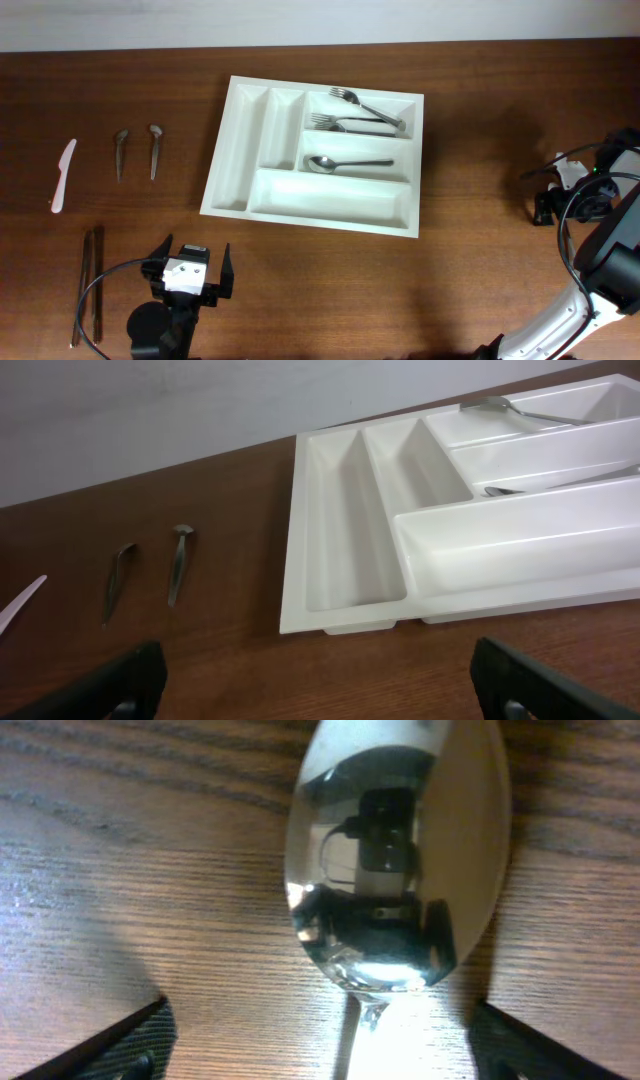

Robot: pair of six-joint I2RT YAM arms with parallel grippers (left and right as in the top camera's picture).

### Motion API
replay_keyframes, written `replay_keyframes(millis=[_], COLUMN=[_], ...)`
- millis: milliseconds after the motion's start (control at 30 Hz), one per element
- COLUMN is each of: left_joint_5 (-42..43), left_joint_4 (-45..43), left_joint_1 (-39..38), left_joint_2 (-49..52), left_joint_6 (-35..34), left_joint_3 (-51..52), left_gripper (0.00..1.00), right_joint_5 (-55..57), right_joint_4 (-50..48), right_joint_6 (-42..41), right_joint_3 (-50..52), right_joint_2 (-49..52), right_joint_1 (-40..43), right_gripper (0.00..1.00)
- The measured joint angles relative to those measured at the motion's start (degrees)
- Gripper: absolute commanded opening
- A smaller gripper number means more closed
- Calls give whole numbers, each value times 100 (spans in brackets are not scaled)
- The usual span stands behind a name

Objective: Pack container
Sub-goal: 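Lower the right gripper and close it on the spoon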

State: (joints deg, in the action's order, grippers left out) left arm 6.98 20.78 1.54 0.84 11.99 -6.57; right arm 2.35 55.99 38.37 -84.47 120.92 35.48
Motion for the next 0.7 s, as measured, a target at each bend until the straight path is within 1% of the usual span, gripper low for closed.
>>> replay_keyframes(millis=[33, 100, 133, 200, 267, 333, 500, 533, 633, 700], left_joint_5=[2, 0, 0, 2, 2, 0, 2, 0, 2, 0], left_joint_4=[0, 0, 2, 2, 0, 0, 0, 0, 2, 2], left_joint_1=[0, 0, 0, 0, 0, 0, 0, 0, 0, 0], left_joint_2=[0, 0, 0, 0, 0, 0, 0, 0, 0, 0], left_joint_6=[0, 0, 0, 0, 0, 0, 0, 0, 0, 0], left_joint_3=[0, 0, 0, 0, 0, 0, 0, 0, 0, 0], left_gripper=[99, 99, 99, 99, 99, 99, 99, 99, 99, 99], right_joint_5=[-2, -2, -2, -2, -9, -4, -22, -22, -26, -26], right_joint_4=[-2, -9, -11, -11, -11, -11, -4, 0, 13, 15], right_joint_6=[11, 15, 48, 57, 35, 50, 48, 44, 52, 48], right_joint_3=[0, 0, 0, 0, 0, 0, 0, 0, 0, -2], right_joint_2=[0, 0, 0, 0, 0, 0, 0, 0, 0, 0], right_joint_1=[0, 0, -2, 0, -2, -2, -2, -2, -2, -11], right_gripper=[81, 70, 60, 43, 32, 23, 20, 17, 15, 8])
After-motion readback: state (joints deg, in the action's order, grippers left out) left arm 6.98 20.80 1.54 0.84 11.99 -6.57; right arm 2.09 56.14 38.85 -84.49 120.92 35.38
